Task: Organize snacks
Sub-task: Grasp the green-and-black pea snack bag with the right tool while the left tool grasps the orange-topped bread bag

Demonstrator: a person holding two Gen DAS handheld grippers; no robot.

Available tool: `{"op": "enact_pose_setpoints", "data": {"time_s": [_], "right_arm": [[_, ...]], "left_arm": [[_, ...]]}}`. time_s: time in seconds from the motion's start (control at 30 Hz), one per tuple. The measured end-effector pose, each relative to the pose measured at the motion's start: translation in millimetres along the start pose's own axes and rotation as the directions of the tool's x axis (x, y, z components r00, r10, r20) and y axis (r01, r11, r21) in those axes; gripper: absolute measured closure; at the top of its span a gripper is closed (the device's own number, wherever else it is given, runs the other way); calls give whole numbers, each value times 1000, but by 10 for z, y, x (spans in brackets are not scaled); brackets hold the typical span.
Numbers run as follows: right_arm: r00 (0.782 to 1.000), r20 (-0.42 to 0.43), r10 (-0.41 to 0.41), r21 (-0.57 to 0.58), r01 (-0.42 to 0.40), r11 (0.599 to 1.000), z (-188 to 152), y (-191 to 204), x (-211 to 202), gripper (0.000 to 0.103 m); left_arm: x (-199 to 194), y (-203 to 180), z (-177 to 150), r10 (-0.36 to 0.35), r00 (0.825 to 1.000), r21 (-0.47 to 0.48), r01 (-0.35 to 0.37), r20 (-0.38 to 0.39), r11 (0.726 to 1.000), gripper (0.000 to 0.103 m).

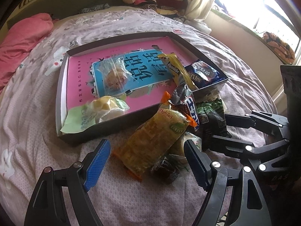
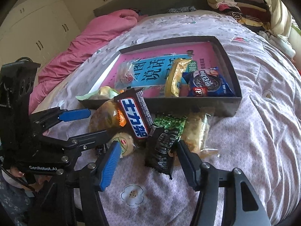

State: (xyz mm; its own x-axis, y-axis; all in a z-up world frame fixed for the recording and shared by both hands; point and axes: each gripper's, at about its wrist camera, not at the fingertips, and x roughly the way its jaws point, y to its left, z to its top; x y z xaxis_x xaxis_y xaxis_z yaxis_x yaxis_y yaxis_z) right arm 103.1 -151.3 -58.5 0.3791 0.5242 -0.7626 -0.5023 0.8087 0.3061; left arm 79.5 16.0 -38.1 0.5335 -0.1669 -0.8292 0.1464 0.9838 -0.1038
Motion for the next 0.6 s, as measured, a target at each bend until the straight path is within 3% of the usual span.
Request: {"op": "enact_pose_setpoints", "data": {"time_s": [0.2,0.6], "right_arm": [[1000,-7,-19,-16,19,1000,54,-22,113,53],[995,-12,-98,-126,96,987,157,136,358,56]], "left_arm": [[63,11,10,-3,1000,-4,3,-10,1000,22],[180,148,36,9,999,-49,-11,-45,999,22]]}}
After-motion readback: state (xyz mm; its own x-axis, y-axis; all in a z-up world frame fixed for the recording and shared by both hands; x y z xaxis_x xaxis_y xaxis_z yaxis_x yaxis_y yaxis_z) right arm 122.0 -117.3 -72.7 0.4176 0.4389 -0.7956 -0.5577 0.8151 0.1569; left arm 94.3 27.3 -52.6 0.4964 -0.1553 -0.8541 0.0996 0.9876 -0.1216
